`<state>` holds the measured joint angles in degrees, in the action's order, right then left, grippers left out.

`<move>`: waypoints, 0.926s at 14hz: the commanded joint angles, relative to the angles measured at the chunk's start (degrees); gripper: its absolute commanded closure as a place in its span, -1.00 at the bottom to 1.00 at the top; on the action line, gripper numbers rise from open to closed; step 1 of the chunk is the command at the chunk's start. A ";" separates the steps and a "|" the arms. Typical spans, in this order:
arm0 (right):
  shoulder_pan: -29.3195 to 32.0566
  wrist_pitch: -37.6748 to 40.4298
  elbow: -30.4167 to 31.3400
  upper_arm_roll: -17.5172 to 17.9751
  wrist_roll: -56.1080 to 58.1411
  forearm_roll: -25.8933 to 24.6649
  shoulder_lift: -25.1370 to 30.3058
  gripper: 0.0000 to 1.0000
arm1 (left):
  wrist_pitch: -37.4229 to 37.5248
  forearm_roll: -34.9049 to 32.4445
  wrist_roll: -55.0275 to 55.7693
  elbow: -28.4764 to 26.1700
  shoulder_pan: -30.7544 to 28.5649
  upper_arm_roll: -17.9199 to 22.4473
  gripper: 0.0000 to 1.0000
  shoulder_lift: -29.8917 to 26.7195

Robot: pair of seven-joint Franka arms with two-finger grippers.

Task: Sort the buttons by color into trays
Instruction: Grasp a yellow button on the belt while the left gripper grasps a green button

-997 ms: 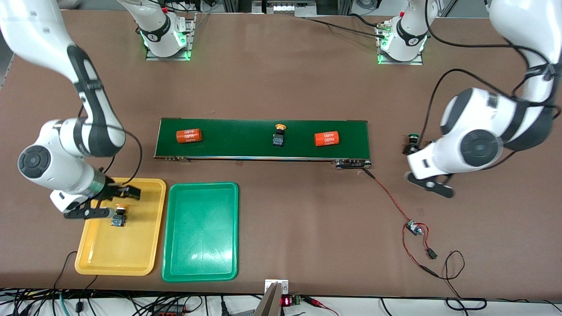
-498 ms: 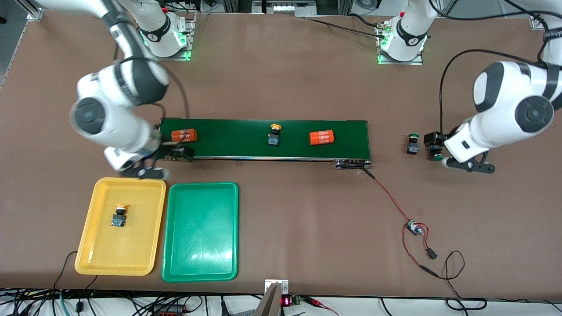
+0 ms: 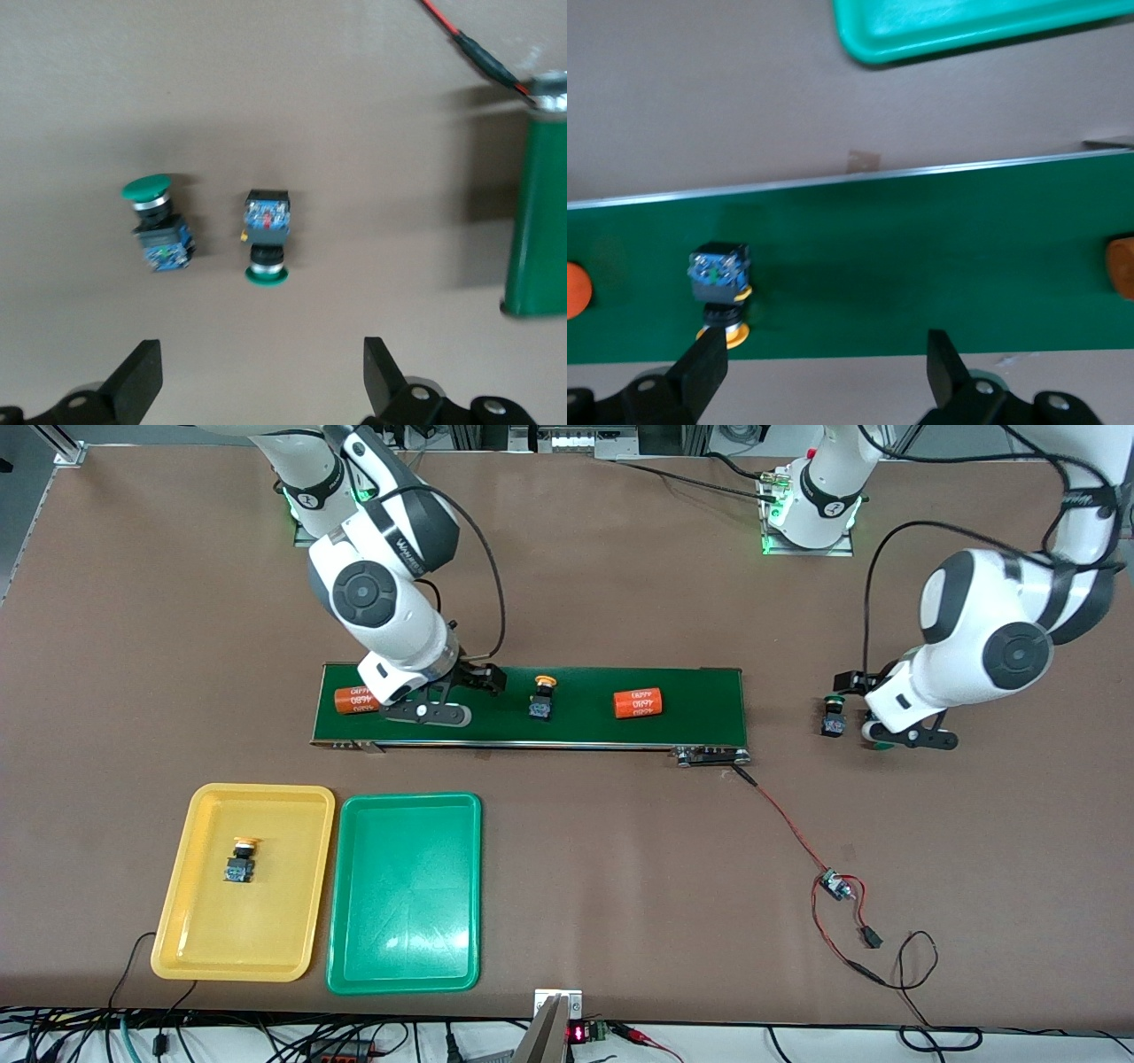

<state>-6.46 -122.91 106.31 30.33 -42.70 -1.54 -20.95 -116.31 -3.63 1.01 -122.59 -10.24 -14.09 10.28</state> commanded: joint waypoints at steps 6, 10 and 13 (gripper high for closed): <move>-5.32 -6.55 1.80 -0.10 -12.39 -6.01 -4.79 -1.00 | -22.00 0.12 1.19 -8.28 -0.22 -0.15 -1.00 5.79; -5.41 -7.25 1.71 -0.01 -16.71 -9.88 -6.29 -1.00 | -26.77 -2.69 0.92 -8.28 -0.22 0.12 -1.00 10.11; -5.76 -8.39 1.80 -0.01 -17.24 -9.89 -7.17 -1.00 | -26.77 -5.15 0.66 -8.28 -0.22 0.38 -1.00 10.29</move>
<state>-11.68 -129.85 107.74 30.34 -57.91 -10.16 -27.87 -142.94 -6.86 2.83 -131.15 -10.35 -14.11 20.72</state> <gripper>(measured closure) 0.000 0.000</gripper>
